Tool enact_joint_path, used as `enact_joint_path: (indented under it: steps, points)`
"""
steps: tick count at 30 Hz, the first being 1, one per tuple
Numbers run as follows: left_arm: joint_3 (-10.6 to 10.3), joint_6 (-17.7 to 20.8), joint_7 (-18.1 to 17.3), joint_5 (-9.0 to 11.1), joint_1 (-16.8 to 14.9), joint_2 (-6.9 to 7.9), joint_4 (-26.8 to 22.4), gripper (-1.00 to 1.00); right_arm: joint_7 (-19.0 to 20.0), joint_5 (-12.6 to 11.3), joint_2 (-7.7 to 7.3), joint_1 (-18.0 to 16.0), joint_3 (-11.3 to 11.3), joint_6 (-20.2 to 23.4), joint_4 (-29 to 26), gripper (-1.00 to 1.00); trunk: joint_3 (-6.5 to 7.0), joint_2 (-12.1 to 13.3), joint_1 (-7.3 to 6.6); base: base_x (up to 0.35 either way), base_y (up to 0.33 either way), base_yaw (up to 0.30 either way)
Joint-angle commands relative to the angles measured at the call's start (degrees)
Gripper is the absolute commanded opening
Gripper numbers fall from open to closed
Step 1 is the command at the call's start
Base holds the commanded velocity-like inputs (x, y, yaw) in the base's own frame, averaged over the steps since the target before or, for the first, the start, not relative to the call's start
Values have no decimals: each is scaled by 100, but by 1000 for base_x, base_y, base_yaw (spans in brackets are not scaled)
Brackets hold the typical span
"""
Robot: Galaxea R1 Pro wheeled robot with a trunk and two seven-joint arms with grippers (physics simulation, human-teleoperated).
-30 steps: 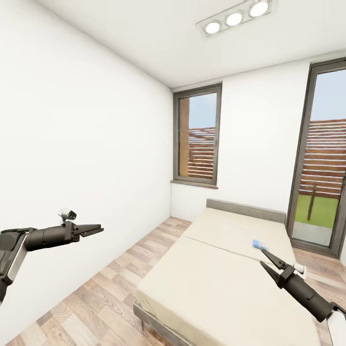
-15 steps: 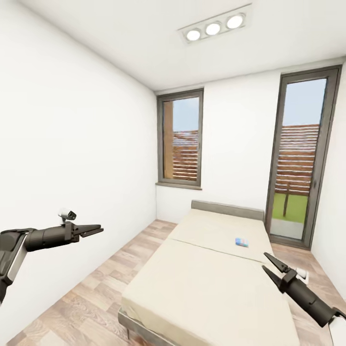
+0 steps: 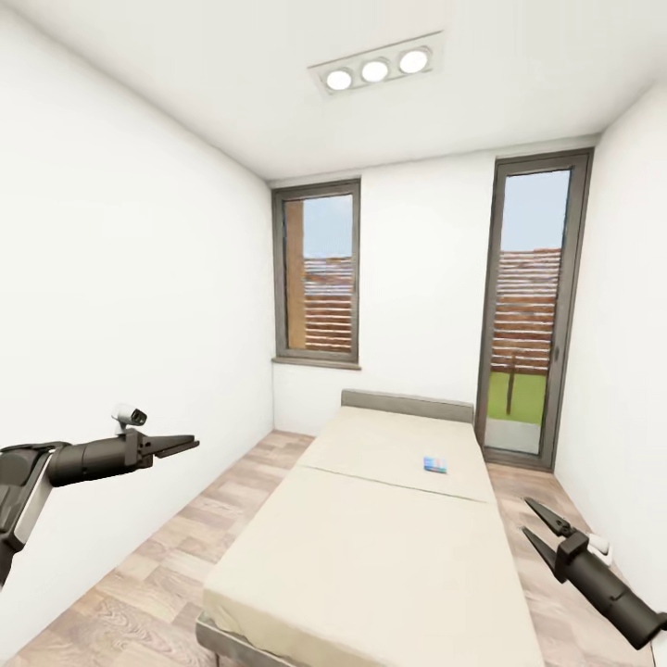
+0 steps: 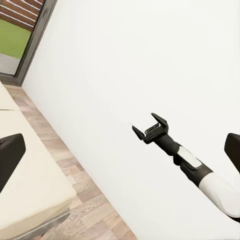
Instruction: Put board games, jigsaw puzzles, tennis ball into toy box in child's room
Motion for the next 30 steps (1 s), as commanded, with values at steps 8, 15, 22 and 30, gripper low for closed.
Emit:
enact_joint_path:
  steps: [8,15,22,30]
  points:
    - [6,3,-18,1,7,2,12,100,-144,-6,0,-26,-59,27,105,100,51,-4,2,0,0,-224]
    - [7,-3,3,-9,9,2,13,100,-205,-9,3,-29,-64,27,112,100,98,-4,2,28,-28,-214]
    - [5,1,14,-17,9,-5,13,100,-236,-9,1,-71,-58,31,84,100,113,-4,2,96,-173,-57]
    - [-1,-6,9,-20,13,-6,13,100,-293,5,-30,-94,-52,42,67,100,64,-4,2,75,-169,-5]
